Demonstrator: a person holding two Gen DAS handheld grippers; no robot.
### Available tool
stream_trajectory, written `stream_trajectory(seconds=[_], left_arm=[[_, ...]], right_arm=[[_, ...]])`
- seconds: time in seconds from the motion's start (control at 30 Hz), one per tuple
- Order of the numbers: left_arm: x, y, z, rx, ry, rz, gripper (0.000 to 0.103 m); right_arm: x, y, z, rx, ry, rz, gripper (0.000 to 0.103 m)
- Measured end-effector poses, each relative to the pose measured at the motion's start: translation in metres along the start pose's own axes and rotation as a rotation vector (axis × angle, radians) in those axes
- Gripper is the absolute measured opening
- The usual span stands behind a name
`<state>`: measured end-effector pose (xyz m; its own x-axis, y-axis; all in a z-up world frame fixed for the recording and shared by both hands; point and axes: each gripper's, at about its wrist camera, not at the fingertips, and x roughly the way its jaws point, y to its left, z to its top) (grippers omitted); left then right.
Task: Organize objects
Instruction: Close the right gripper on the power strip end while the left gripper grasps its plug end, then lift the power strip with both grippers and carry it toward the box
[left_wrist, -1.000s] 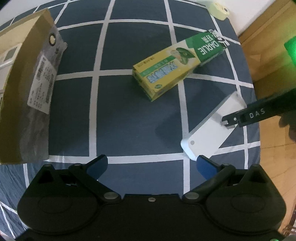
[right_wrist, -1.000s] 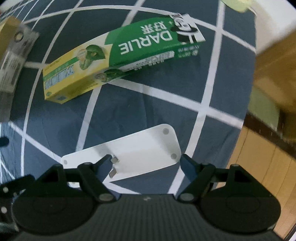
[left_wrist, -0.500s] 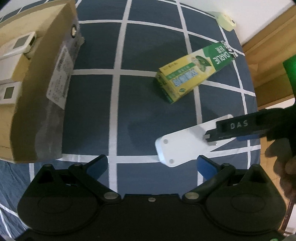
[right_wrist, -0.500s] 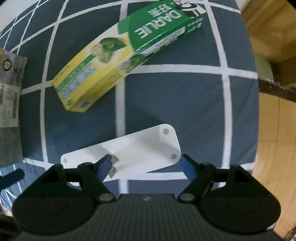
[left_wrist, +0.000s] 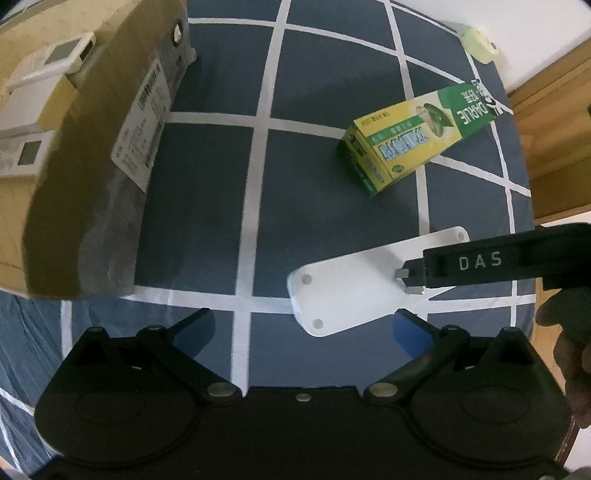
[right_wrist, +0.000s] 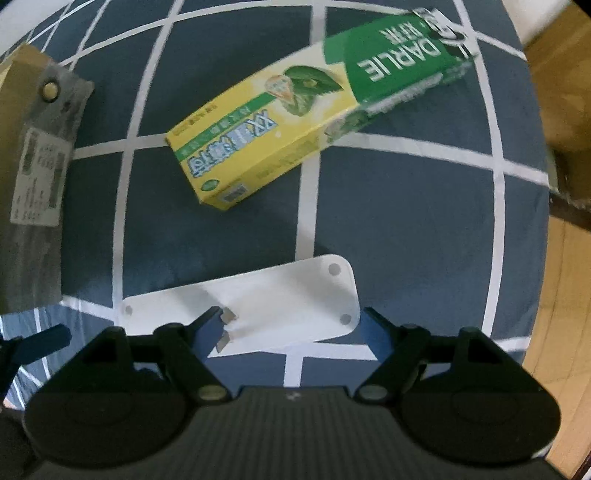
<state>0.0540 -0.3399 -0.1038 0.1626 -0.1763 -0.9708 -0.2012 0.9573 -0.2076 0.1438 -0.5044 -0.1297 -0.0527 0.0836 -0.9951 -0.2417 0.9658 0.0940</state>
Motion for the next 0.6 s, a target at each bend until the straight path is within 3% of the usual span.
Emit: stream_trajectory(seconds=[0.27,0.6], left_arm=[[0.012,-0.013,-0.006,-0.079,-0.012,0.017,0.103],[0.026,-0.018,-0.006,-0.178,-0.011,-0.026,0.103]], right_arm=[[0.001,0.019,0.004,-0.085,-0.003,0.022,0.08],[-0.004,0.008,0.002,-0.154,-0.019,0.058,0.08]])
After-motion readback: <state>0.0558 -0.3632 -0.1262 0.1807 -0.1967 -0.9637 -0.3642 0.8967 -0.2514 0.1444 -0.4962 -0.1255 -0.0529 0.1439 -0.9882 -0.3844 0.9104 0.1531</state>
